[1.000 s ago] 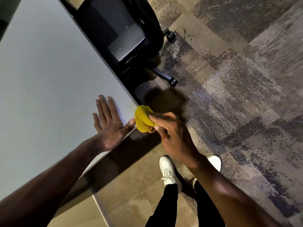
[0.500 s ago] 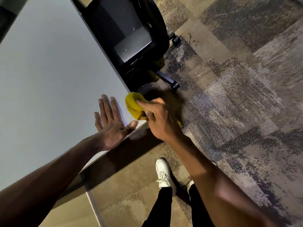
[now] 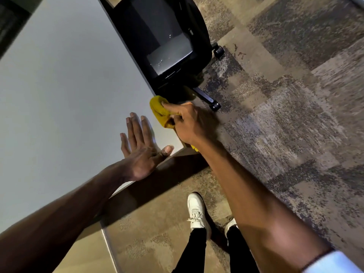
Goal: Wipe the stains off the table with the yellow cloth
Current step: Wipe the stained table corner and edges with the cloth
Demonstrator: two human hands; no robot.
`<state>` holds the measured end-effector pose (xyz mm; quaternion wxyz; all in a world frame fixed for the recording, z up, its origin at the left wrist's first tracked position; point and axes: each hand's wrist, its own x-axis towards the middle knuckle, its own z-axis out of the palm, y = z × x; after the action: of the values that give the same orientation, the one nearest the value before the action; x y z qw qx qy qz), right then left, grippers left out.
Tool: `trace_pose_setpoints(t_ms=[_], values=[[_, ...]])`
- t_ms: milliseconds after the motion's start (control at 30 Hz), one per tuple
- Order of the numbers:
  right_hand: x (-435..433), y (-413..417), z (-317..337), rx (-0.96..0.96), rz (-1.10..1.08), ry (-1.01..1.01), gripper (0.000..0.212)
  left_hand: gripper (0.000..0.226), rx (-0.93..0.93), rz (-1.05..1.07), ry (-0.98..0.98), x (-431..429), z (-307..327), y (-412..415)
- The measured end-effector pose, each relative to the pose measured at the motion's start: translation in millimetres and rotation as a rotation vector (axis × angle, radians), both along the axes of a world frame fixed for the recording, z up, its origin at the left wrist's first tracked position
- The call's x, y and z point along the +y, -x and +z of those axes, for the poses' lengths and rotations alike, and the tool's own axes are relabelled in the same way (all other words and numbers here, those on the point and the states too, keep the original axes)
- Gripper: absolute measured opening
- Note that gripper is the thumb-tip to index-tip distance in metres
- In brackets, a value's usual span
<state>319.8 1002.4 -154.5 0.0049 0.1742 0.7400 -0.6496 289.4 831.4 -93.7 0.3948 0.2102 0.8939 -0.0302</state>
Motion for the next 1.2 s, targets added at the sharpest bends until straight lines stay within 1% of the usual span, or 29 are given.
trace_pose_setpoints(t_ms=[67,133,233,367,500,600,633,733,800,867,1067,1200], values=[[-1.2,4.7,4.5,-0.021,-0.03,-0.058,0.047,0.123,0.001,-0.008,0.008,-1.9,0.8,0.4],[-3.1,-5.4,10.6,-0.04,-0.029,-0.049,0.047,0.125,0.003,-0.013,0.006,-2.5,1.1,1.3],[-4.1,-45.0,15.1,-0.088,-0.041,-0.003,0.048,0.132,0.001,-0.01,0.01,-1.1,1.8,0.9],[-5.0,-83.0,26.5,-0.12,-0.067,-0.075,0.05,0.129,0.004,-0.03,-0.011,-3.3,1.0,2.7],[-3.4,-43.4,26.3,-0.141,-0.027,-0.193,0.049,0.126,0.012,-0.015,-0.022,-1.9,0.3,-0.3],[-0.4,5.9,23.0,-0.107,-0.006,-0.207,0.048,0.124,0.026,-0.007,-0.04,-1.5,-2.6,-2.8],[0.7,22.6,22.3,-0.109,-0.002,-0.198,0.048,0.124,0.03,-0.008,-0.045,-1.9,-3.7,-2.4],[1.5,58.8,20.9,-0.106,0.024,-0.061,0.048,0.124,0.042,-0.016,-0.053,-4.2,-6.8,-0.1],[-1.8,63.8,19.4,-0.087,-0.004,-0.094,0.048,0.124,0.051,-0.016,-0.061,-7.7,-9.0,0.9],[-3.8,55.1,18.1,-0.077,-0.027,-0.167,0.048,0.122,0.065,-0.02,-0.072,-10.5,-11.6,0.5],[-9.4,-6.2,29.6,-0.11,-0.057,0.072,0.052,0.113,0.115,-0.024,-0.111,-14.4,-21.1,2.3],[-22.1,-62.7,35.2,-0.171,-0.154,0.09,0.052,0.119,0.145,-0.023,-0.132,-19.0,-29.0,2.9]])
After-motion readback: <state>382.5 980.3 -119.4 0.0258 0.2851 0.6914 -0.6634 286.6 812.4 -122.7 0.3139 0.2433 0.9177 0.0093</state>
